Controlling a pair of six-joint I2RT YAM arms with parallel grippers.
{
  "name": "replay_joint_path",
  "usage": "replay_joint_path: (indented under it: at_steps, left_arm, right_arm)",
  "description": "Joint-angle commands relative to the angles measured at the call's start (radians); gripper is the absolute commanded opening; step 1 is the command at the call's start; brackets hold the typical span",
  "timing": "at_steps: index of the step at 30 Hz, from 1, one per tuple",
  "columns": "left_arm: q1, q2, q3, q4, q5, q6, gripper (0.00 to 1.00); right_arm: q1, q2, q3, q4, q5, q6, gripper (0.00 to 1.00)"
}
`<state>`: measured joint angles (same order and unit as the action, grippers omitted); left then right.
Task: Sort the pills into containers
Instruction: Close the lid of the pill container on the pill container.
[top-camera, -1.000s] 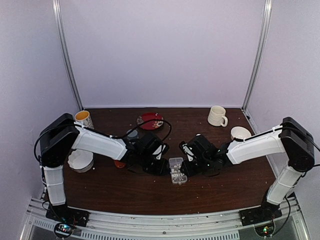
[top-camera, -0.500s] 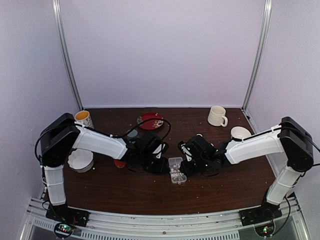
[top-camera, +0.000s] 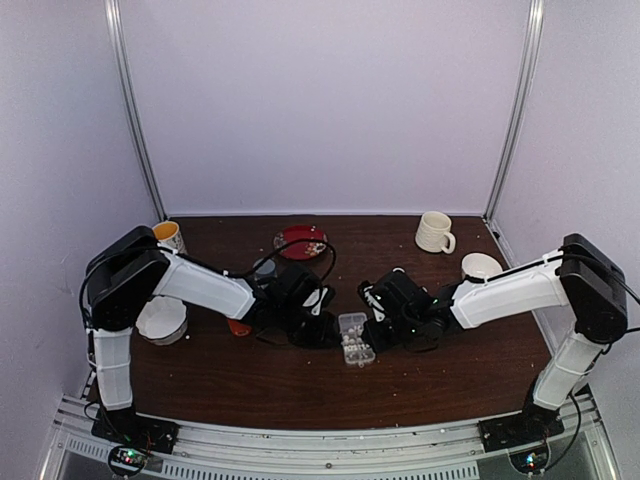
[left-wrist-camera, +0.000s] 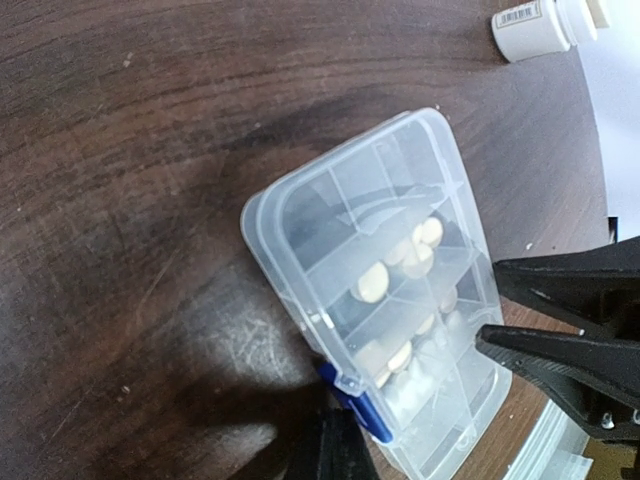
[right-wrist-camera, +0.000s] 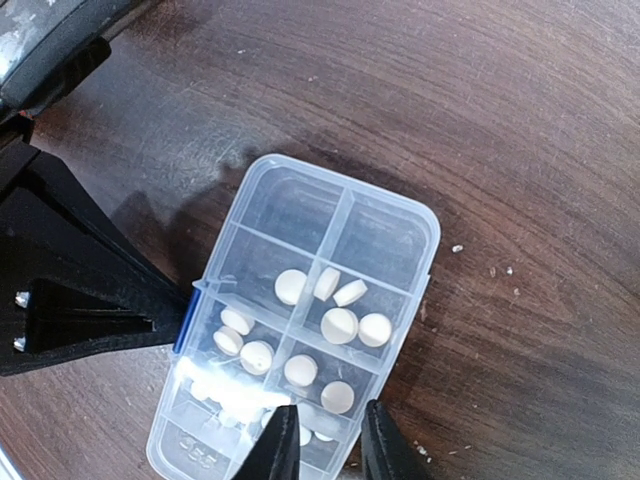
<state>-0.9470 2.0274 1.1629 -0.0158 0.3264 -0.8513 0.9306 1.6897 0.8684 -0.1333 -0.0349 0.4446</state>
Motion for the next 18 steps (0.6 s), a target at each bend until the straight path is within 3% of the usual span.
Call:
replay_joint_path:
  at_steps: [1, 5, 9, 13, 15, 18]
  left_arm:
    - [-0.019, 0.055, -0.013, 0.233, 0.071, -0.047, 0.00]
    - [-0.018, 0.048, 0.002, 0.192, 0.039, -0.026, 0.00]
    - [-0.016, -0.047, 0.016, 0.007, -0.124, 0.066, 0.00]
    - [-0.013, -0.197, 0.012, -0.159, -0.289, 0.145, 0.00]
    - [-0.012, -0.282, -0.001, -0.222, -0.381, 0.169, 0.11]
    - [-0.012, -0.404, -0.029, -0.322, -0.494, 0.184, 0.40]
  right_arm:
    - [0.016, 0.044, -0.055, -0.024, -0.074, -0.005, 0.22]
    - [0.012, 0.033, -0.060, -0.021, -0.052, 0.011, 0.21]
    - [-0.008, -0.054, -0.085, -0.025, -0.009, 0.002, 0.28]
    - [-0.010, -0.193, -0.099, -0.058, 0.074, -0.028, 0.28]
    - [-0.010, -0.256, -0.109, -0.065, 0.107, -0.040, 0.33]
    - [-0.011, -0.337, -0.127, -0.061, 0.138, -0.059, 0.41]
